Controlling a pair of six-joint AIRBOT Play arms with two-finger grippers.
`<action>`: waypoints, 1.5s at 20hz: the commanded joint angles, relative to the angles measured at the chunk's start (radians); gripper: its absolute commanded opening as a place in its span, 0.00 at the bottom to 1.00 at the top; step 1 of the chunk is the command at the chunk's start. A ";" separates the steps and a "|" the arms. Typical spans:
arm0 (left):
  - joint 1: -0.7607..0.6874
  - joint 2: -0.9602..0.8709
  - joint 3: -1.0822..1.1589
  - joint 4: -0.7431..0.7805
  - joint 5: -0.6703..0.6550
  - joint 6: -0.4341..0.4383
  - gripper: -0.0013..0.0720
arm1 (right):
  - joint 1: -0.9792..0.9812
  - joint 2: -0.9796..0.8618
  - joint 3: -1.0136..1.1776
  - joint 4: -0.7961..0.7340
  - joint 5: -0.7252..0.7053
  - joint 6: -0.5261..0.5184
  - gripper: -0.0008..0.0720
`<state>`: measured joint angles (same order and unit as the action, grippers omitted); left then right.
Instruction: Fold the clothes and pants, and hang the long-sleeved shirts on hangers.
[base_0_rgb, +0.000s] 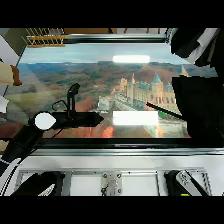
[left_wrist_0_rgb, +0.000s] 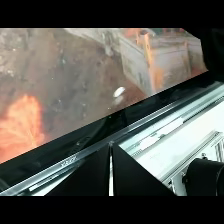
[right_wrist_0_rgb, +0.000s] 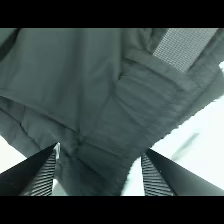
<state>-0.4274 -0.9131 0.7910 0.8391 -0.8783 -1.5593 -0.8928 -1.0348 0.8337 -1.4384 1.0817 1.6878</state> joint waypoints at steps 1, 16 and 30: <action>-0.001 0.000 0.006 0.008 -0.012 0.000 0.03 | 0.001 0.006 0.090 -0.174 0.016 -0.024 0.76; 0.107 -0.001 0.149 0.269 -0.095 -0.027 0.03 | 0.964 0.167 0.167 0.332 -0.106 -0.305 0.76; 0.107 -0.001 0.149 0.267 -0.097 -0.027 0.03 | 1.094 0.158 0.167 0.333 -0.090 -0.304 0.04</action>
